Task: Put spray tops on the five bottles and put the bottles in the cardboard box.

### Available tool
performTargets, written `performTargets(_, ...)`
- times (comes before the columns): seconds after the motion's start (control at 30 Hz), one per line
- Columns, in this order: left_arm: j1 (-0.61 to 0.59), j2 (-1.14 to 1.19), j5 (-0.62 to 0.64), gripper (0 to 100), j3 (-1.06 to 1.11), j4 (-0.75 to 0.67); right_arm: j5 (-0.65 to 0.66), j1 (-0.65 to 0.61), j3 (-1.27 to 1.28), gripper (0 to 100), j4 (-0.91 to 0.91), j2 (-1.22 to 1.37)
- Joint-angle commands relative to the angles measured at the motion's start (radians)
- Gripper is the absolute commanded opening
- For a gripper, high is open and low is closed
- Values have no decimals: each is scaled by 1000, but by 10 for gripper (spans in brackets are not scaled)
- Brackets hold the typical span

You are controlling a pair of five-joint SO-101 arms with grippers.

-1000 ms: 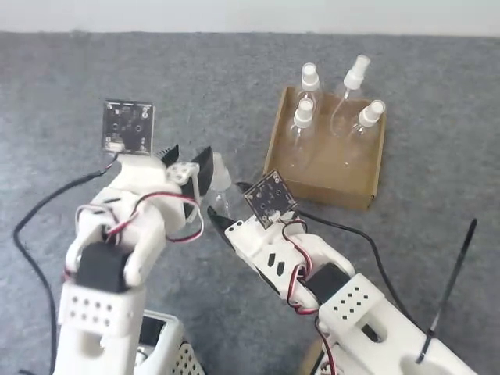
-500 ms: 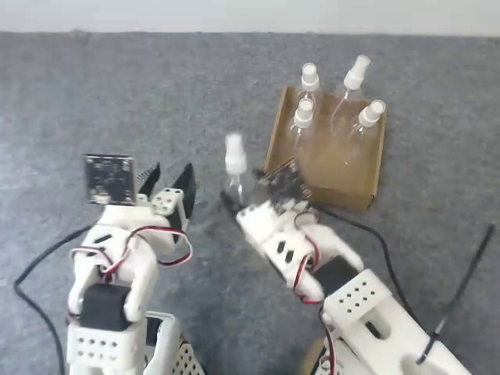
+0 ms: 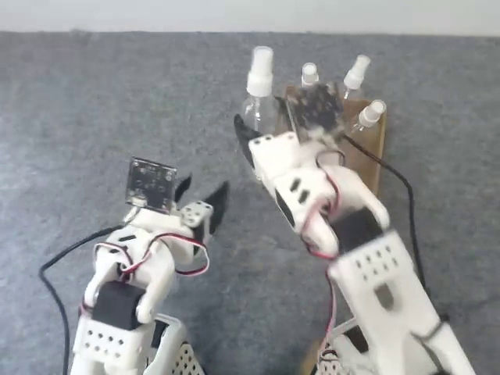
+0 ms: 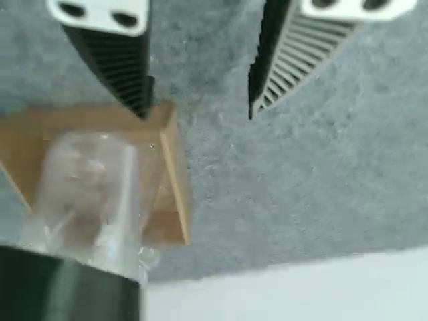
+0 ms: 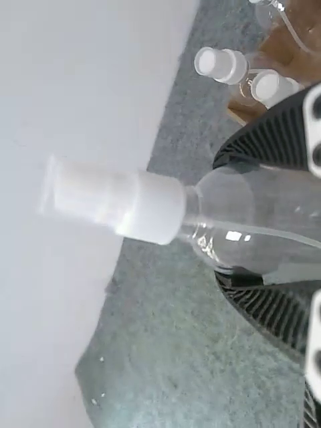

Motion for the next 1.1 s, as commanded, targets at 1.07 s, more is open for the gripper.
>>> performTargets(1.07, 38, -18, -23, 341, 73, -109, 144, 73, -262, 6, 414, -120)
